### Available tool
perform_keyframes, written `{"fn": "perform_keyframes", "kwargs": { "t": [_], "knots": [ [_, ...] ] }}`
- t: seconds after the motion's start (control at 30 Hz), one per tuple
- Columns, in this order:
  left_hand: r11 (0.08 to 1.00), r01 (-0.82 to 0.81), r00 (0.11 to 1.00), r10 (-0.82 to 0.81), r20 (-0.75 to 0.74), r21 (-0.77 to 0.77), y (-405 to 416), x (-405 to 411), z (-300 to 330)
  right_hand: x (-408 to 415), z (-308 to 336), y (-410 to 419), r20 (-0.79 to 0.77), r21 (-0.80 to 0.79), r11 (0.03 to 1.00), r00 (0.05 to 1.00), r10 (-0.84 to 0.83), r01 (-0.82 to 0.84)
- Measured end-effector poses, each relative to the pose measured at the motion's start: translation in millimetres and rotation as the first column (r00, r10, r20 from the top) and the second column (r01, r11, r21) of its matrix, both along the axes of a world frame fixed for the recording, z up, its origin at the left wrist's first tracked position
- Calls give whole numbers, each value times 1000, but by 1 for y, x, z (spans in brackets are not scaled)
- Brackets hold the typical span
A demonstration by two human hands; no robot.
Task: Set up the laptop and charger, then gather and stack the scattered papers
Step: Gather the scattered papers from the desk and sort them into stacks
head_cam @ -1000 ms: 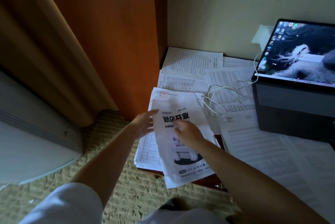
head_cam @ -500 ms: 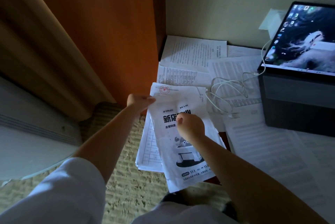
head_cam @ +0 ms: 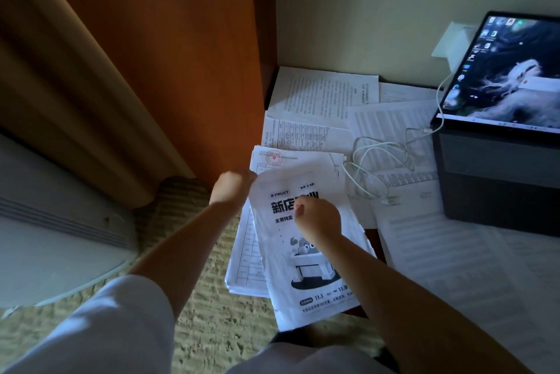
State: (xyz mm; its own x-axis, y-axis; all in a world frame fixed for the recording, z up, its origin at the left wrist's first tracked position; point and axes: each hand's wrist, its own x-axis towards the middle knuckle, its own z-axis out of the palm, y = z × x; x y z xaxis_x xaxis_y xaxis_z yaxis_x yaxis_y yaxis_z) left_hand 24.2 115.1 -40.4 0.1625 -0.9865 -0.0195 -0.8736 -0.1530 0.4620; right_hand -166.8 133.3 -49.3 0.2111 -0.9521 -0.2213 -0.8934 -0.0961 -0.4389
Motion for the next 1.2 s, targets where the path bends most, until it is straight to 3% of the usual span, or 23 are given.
{"fn": "perform_keyframes", "kwargs": {
  "t": [0.03, 0.1, 0.2, 0.3, 0.43, 0.6, 0.73, 0.9, 1.1, 1.2],
  "knots": [
    [999, -35, 999, 34, -35, -30, 0, -4, 1, -1, 0, -1, 37, 17, 1000, 999, -25, 24],
    [973, -216, 949, 190, -252, -80, 1, -12, 3, -5, -1, -1, 129, 30, 994, 986, -108, 105],
    [924, -376, 799, 361, -480, 70, 6, -24, 7, -19, 1, -1, 133, -87, 971, 969, -210, 223],
    [859, -438, 669, 508, -543, 264, 15, -29, 4, -37, 2, -3, -15, -98, 925, 929, -370, 367],
    [797, -439, 578, 604, -548, 415, 23, -38, -1, -52, 4, 1, -26, -22, 873, 872, -488, 488],
    [850, -457, 653, 520, -550, 260, 15, -42, 9, -57, 8, 2, 93, -102, 834, 840, -534, 542],
    [874, -444, 699, 475, -535, 197, -1, -35, 20, -53, 9, -1, 247, 11, 825, 798, -549, 565],
    [888, -389, 828, 453, -329, 243, -1, -24, 4, -50, 1, 6, 180, 85, 819, 800, -573, 567],
    [900, -395, 850, 435, -297, 186, 7, -21, -5, -52, -8, 7, 219, 86, 805, 777, -591, 588],
    [894, -413, 811, 448, -376, 175, 6, -24, -7, -51, -9, 6, 268, 58, 800, 762, -589, 598]
  ]
}}
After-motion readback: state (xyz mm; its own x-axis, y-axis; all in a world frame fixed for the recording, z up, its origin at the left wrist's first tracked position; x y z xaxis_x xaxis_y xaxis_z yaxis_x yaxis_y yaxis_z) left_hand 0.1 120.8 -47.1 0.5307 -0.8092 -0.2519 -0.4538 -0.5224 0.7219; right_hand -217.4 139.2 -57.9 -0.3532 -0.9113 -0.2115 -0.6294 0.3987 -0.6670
